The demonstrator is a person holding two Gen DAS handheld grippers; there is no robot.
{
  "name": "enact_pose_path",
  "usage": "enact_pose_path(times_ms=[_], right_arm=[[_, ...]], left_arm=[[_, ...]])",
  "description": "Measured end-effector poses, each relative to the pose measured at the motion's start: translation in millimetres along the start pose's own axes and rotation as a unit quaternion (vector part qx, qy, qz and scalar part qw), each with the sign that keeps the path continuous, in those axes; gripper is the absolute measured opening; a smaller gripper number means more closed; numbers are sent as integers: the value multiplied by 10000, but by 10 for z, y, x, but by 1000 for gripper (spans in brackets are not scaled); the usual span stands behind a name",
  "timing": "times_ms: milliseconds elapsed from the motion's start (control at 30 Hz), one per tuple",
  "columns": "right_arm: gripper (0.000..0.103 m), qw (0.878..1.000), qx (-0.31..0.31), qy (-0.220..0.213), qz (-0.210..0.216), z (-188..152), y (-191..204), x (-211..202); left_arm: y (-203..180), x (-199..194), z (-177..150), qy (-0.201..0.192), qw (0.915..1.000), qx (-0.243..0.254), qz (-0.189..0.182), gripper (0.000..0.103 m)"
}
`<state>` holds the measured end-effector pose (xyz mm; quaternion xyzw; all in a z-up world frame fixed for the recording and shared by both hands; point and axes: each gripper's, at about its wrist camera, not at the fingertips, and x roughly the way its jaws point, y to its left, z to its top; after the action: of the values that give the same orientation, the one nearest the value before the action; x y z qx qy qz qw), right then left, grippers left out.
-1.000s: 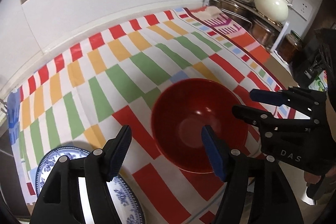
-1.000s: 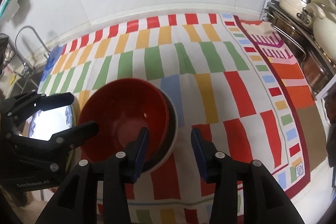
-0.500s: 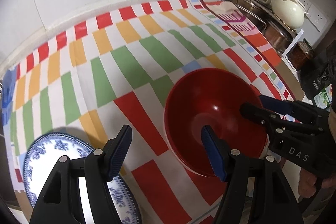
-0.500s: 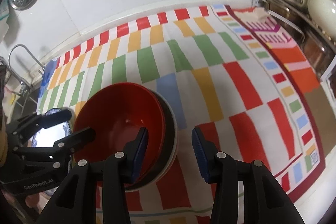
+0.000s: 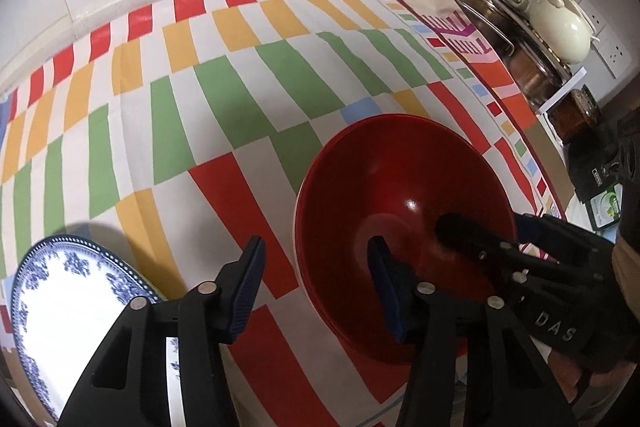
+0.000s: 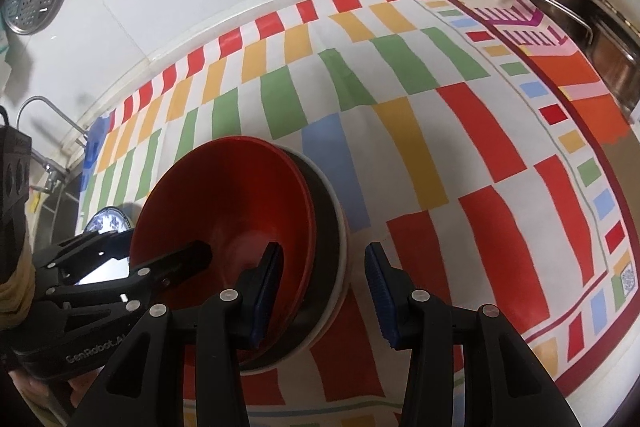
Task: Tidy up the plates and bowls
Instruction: 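Close both tools on the rims of the stacked bowls, then carry the bowl stack with both tools onto the blue-and-white plates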
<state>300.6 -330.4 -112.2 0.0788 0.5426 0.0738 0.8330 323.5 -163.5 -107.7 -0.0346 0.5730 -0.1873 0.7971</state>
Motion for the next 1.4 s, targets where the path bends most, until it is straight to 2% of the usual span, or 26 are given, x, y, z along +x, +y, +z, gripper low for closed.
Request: enact_pose_path(times_ms=[300,700,967,1400], right_arm=[[33,9997,-44,221,-33,-8,9,105],[32,9992,128,306,-234,19,30,109],[31,9993,168,227,-256,7,157,-17],[30,9995,-308,23,80,-73,890,-257]], left_arm=[[15,113,-13,199,9997,-117,-112,30],[-93,96,-58,63,9996,56,284,29],[-13,-88,-128,-20,9995,61,311,29],[468,-753,-436,-531,9965,-256,601,29]])
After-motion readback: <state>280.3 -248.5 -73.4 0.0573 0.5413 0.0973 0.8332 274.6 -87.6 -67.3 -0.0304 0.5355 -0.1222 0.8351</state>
